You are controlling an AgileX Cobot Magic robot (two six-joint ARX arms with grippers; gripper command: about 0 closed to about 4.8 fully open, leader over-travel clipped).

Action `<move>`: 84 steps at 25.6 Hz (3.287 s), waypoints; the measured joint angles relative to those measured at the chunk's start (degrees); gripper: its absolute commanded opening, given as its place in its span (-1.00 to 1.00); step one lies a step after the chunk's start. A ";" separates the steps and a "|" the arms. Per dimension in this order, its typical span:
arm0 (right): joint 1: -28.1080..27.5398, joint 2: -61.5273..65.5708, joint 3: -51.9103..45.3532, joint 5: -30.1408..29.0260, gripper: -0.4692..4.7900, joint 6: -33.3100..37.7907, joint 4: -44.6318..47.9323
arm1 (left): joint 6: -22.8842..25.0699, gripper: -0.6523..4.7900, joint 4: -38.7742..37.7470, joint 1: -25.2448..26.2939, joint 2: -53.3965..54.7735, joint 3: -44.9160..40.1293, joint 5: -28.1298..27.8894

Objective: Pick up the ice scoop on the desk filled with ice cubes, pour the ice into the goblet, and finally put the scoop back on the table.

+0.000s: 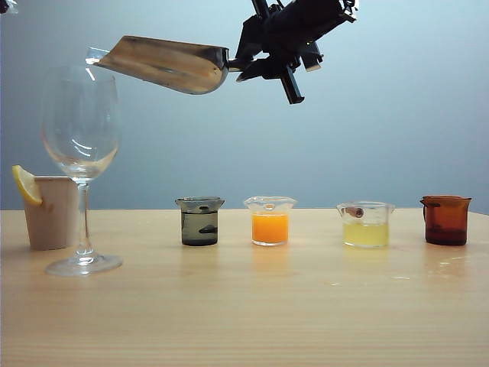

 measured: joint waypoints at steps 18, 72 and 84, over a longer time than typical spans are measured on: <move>-1.33 4.44 16.83 0.00 -0.86 -2.60 -13.75 | 0.00 -0.77 0.00 0.00 0.00 0.00 0.00; 2.93 4.74 17.27 4.13 -0.86 -14.12 -10.99 | 0.00 -0.77 -0.02 0.00 0.00 0.00 0.00; 2.89 4.74 17.35 2.86 -0.86 -11.17 -10.95 | 0.00 -0.77 -0.02 0.00 0.00 0.00 0.00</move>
